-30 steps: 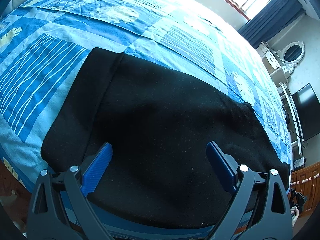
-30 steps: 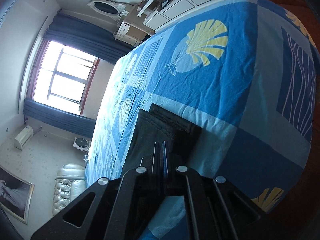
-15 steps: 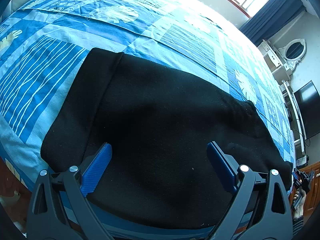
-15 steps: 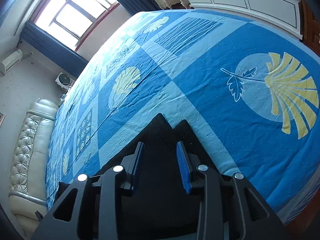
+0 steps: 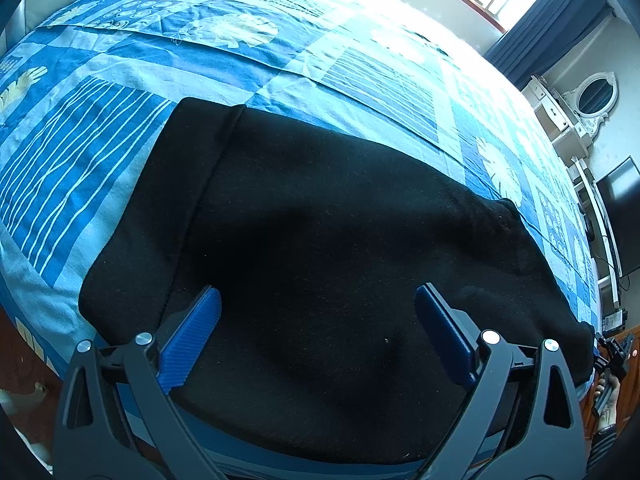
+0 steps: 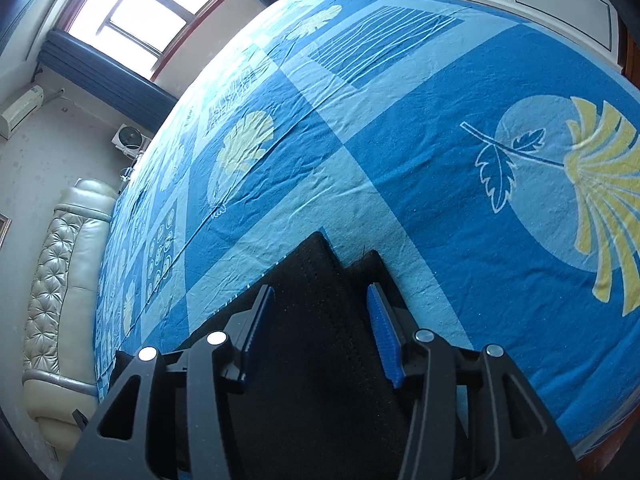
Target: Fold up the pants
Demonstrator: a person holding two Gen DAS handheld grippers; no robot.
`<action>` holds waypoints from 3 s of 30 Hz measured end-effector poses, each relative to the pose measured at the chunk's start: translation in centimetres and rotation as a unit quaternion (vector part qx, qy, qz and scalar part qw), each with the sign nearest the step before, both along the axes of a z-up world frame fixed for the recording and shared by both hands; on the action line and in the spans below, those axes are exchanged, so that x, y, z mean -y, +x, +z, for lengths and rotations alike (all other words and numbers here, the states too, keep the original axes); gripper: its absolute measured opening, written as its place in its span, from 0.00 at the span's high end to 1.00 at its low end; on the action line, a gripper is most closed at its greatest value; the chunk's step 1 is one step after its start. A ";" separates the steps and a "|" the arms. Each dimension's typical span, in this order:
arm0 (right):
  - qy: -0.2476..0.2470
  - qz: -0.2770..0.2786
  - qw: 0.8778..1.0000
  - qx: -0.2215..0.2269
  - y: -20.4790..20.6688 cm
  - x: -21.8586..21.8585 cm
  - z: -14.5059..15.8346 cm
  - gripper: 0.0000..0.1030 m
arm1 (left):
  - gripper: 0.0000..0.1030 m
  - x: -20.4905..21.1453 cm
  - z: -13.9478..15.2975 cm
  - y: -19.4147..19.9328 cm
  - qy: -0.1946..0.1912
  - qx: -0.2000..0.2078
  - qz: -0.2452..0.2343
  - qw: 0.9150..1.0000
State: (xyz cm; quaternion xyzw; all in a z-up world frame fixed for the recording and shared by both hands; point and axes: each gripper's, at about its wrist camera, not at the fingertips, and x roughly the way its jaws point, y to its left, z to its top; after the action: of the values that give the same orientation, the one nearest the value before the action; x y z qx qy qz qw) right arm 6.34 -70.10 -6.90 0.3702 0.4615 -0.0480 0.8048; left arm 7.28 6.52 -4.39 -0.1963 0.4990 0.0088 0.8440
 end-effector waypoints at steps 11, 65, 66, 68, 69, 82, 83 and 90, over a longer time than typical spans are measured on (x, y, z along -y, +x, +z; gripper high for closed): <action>-0.098 -0.006 0.995 0.010 -2.2 -1.2 4.3 0.88 | 0.04 0.0 0.0 0.3 -0.003 -0.004 0.001 1.000; 0.208 -0.116 0.970 0.049 -6.4 -27.8 -0.2 0.90 | 0.03 0.5 -0.1 -0.9 0.016 0.031 -0.054 0.998; 0.202 -0.112 0.972 0.052 -6.5 -27.9 0.2 0.91 | 0.03 0.5 0.0 -1.0 0.016 0.032 -0.056 0.998; 0.196 -0.106 0.973 0.052 -7.0 -27.7 0.2 0.93 | 0.03 0.4 -0.1 -1.2 0.015 0.035 -0.062 0.997; 0.200 -0.110 0.972 0.050 -7.3 -27.6 -0.2 0.93 | 0.03 0.4 -0.1 -1.3 0.015 0.036 -0.065 0.997; 0.257 -0.104 0.960 0.049 -9.6 -26.1 -3.0 0.92 | 0.03 0.5 0.0 -1.5 0.014 0.038 -0.072 0.997; 0.249 -0.097 0.963 0.046 -9.9 -26.0 -2.6 0.92 | 0.02 0.6 0.0 -1.5 0.018 0.038 -0.074 0.996; 0.074 -0.073 0.991 0.079 -12.7 -20.6 3.9 0.45 | 0.02 1.0 -0.2 -1.8 0.040 0.046 -0.096 0.993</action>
State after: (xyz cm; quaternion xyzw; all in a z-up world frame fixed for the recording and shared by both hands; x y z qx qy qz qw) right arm -6.36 -49.51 -3.00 0.4641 0.3706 -0.0427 0.8033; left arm 5.52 5.53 -4.58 -0.1140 0.4751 -0.0619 0.8703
